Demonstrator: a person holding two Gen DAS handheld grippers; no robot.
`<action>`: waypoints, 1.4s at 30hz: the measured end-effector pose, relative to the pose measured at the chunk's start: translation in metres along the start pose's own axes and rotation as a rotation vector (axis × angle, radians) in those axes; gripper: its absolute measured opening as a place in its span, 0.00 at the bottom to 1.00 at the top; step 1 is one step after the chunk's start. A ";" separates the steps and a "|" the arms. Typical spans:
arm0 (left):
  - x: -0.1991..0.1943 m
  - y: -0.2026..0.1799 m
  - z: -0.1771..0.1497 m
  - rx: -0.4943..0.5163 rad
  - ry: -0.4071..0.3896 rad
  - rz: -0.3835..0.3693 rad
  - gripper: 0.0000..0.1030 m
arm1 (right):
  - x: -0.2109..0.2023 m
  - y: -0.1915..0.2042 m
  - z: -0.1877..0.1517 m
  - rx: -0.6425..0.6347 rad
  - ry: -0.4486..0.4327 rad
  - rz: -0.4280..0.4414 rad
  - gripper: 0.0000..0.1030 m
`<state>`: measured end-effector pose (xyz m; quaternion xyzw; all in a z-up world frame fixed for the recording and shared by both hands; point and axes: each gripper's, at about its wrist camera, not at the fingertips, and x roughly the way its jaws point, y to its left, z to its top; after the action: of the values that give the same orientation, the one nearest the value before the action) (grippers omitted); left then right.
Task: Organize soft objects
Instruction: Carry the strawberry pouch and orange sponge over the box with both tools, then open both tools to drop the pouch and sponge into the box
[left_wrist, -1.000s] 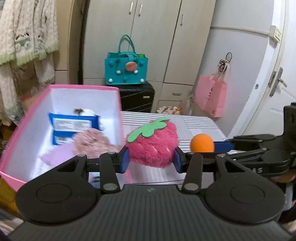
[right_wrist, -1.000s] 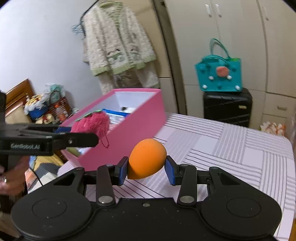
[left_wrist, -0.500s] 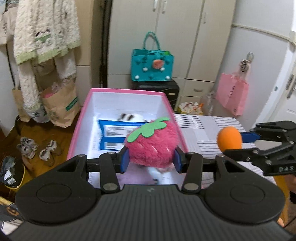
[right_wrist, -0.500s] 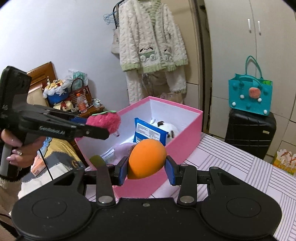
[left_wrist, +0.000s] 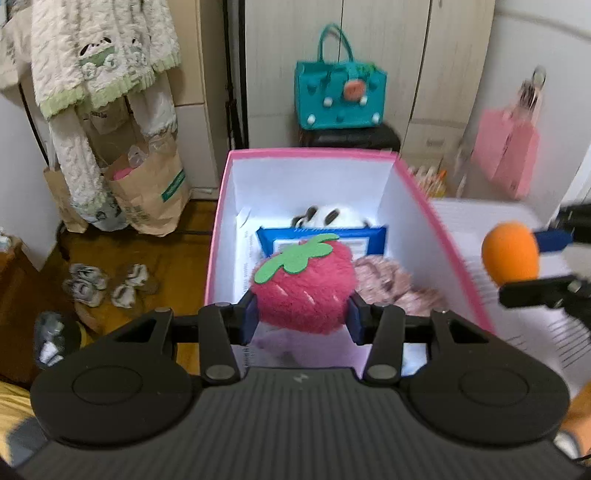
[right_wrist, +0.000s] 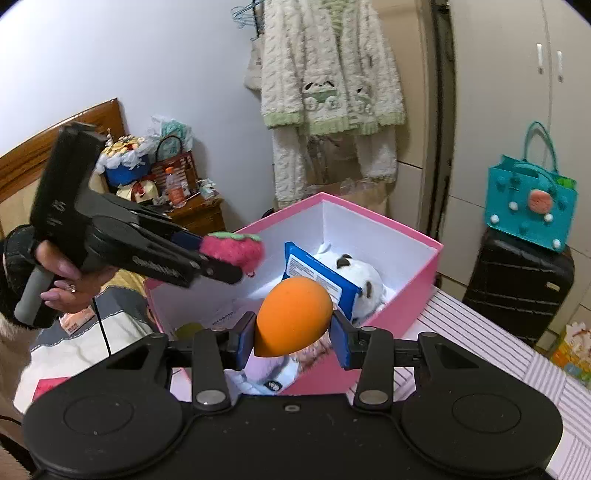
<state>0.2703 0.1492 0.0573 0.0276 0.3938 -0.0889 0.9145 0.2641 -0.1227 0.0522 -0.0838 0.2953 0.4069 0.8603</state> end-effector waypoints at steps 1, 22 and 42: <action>0.005 -0.002 0.001 0.029 0.014 0.020 0.44 | 0.004 0.000 0.003 -0.008 0.003 0.003 0.46; 0.045 -0.028 0.020 0.434 0.128 0.198 0.49 | 0.087 -0.017 0.035 -0.016 0.185 0.152 0.46; 0.006 -0.012 0.003 0.266 0.031 0.101 0.66 | 0.160 -0.029 0.056 0.133 0.337 0.172 0.49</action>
<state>0.2745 0.1363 0.0551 0.1695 0.3908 -0.0938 0.8998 0.3892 -0.0161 0.0025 -0.0682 0.4675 0.4386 0.7645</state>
